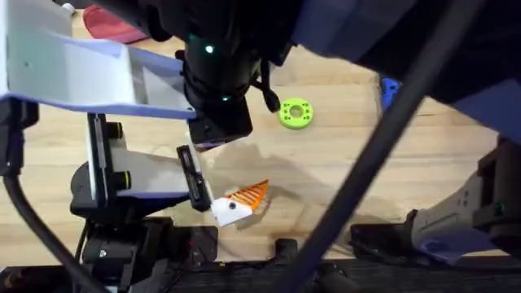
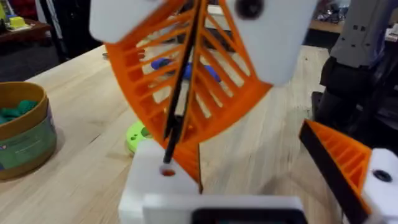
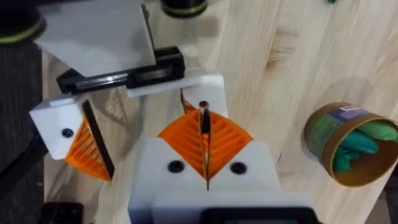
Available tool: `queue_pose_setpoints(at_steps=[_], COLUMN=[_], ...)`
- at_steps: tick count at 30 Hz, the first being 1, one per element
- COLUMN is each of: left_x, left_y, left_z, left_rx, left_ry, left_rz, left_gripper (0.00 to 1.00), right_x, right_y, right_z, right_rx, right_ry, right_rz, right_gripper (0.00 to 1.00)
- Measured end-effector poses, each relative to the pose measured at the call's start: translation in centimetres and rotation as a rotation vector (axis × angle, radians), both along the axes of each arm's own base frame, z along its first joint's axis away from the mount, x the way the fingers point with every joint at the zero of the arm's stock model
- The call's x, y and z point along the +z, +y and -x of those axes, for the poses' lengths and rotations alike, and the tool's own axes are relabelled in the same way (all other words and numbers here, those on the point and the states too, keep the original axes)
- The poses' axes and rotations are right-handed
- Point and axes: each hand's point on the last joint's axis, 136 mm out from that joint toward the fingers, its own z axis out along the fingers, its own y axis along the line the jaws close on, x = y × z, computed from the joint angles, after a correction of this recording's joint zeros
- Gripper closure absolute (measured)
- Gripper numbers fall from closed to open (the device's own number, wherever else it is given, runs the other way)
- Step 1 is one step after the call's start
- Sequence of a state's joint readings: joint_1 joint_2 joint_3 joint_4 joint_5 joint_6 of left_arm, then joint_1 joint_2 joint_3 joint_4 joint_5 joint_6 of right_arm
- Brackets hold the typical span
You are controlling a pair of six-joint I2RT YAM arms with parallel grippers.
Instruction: Pick up the gripper from the table and insert it into the empty holder that is missing its gripper. Then pick up a screw, insert it into the mounting hole, and use the screwdriver to tighten it. Finally, clean up the table by picking up the vegetable and placing it into the bucket.
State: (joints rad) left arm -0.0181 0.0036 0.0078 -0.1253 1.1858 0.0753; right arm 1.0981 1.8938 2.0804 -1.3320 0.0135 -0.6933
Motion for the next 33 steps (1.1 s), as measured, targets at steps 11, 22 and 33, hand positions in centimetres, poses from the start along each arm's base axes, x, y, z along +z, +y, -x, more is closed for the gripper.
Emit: queue_pose_setpoints(at_steps=[11, 22, 33], left_x=[0.0, 0.0, 0.0], left_y=[0.0, 0.0, 0.0], left_z=[0.0, 0.0, 0.0], left_rx=[0.0, 0.0, 0.0], left_ry=[0.0, 0.0, 0.0], left_rz=[0.0, 0.0, 0.0], left_gripper=[0.013, 0.013, 0.013], right_x=[0.09, 0.13, -0.05], right_y=[0.22, 0.36, -0.11], right_z=[-0.09, -0.1, 0.14], right_rx=[0.001, 0.004, 0.004], right_ry=[-0.004, -0.005, 0.005], right_rz=[-0.01, -0.015, 0.005], right_gripper=[0.995, 0.995, 0.995])
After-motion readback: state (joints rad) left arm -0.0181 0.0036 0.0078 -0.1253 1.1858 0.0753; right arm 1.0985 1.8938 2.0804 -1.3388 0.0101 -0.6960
